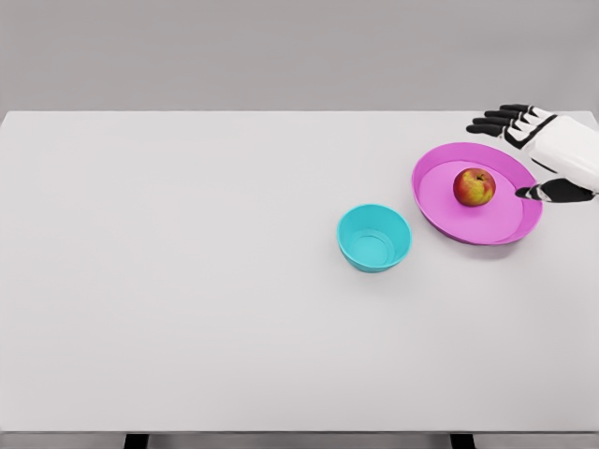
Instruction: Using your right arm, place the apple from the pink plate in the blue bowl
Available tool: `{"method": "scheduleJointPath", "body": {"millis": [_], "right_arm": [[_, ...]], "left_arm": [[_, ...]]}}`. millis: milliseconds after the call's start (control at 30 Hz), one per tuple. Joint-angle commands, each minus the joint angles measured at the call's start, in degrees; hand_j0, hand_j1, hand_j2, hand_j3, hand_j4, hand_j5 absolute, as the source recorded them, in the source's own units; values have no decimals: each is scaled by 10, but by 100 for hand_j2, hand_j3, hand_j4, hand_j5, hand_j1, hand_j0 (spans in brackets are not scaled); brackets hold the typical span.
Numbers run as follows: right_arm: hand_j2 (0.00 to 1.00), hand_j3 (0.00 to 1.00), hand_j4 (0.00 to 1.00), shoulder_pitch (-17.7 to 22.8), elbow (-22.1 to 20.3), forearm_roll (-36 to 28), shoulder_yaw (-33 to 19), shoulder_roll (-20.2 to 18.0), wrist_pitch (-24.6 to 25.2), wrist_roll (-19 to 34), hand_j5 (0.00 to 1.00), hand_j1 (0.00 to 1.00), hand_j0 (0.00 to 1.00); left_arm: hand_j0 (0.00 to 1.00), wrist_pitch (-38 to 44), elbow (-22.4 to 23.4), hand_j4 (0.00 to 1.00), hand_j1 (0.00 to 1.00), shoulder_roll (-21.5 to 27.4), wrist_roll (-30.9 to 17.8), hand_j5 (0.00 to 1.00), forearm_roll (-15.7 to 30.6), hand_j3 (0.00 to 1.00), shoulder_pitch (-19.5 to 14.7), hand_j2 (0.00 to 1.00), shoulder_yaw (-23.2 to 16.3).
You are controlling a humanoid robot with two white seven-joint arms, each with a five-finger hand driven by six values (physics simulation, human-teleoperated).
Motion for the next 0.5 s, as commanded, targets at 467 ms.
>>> {"method": "scheduleJointPath", "body": {"millis": [467], "right_arm": [[100,100,100,-106,120,-6,15,32,0,267,100,100,100]], "left_arm": [[100,0,0,100,100,0,0,100,0,100,-1,100,0]]}}
